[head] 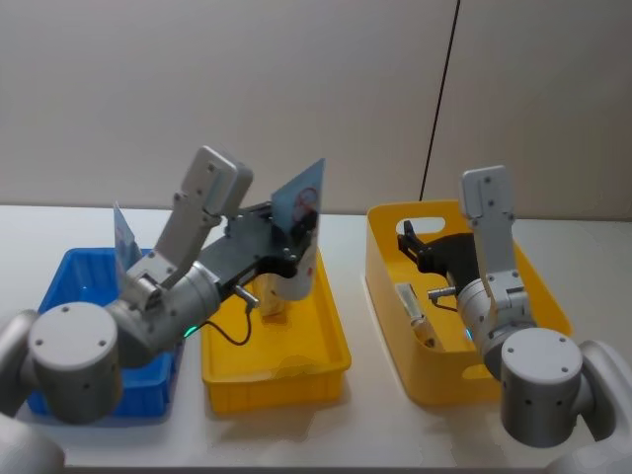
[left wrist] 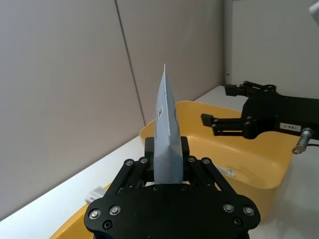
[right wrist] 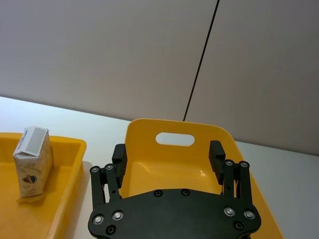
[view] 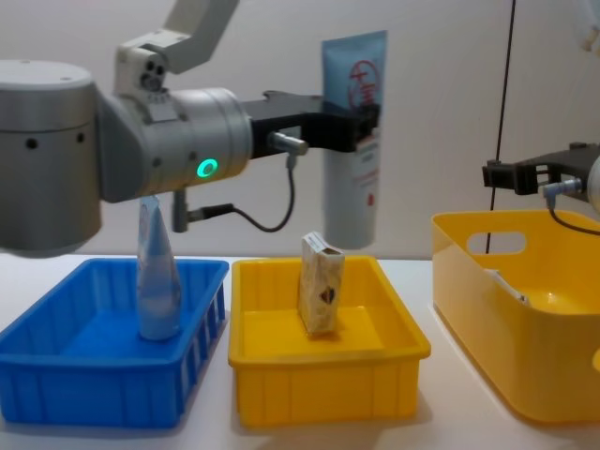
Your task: Bimanual collaborative sorting of washing and personal care products
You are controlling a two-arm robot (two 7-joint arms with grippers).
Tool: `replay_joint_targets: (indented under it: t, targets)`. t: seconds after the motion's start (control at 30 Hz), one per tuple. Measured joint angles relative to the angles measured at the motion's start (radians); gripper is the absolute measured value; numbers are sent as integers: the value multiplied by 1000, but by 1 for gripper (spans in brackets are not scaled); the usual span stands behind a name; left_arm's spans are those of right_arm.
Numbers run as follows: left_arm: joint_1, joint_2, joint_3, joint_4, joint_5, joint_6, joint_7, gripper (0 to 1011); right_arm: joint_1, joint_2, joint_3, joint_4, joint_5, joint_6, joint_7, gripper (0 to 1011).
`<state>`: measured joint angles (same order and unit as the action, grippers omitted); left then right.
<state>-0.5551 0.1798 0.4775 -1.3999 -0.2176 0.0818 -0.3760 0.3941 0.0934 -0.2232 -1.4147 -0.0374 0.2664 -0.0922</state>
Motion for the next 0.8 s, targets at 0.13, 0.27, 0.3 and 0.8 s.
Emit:
replay_joint_targets:
  t: [0.13,0.27,0.3,0.8]
  targets:
    - [-26,-14,15,29,-7,-3,-26,228,0,0,0,0,0,0,0,1004]
    - [-41,-23,24,48,-11,-4,-41,228,0,0,0,-2,0,0,1,1004]
    - [-46,-25,27,53,-12,-4,-45,228,-2,0,0,-3,0,1,3,1004]
    - [-72,-39,43,82,-19,-6,-72,228,-44,37,3,-69,18,27,82,1004]
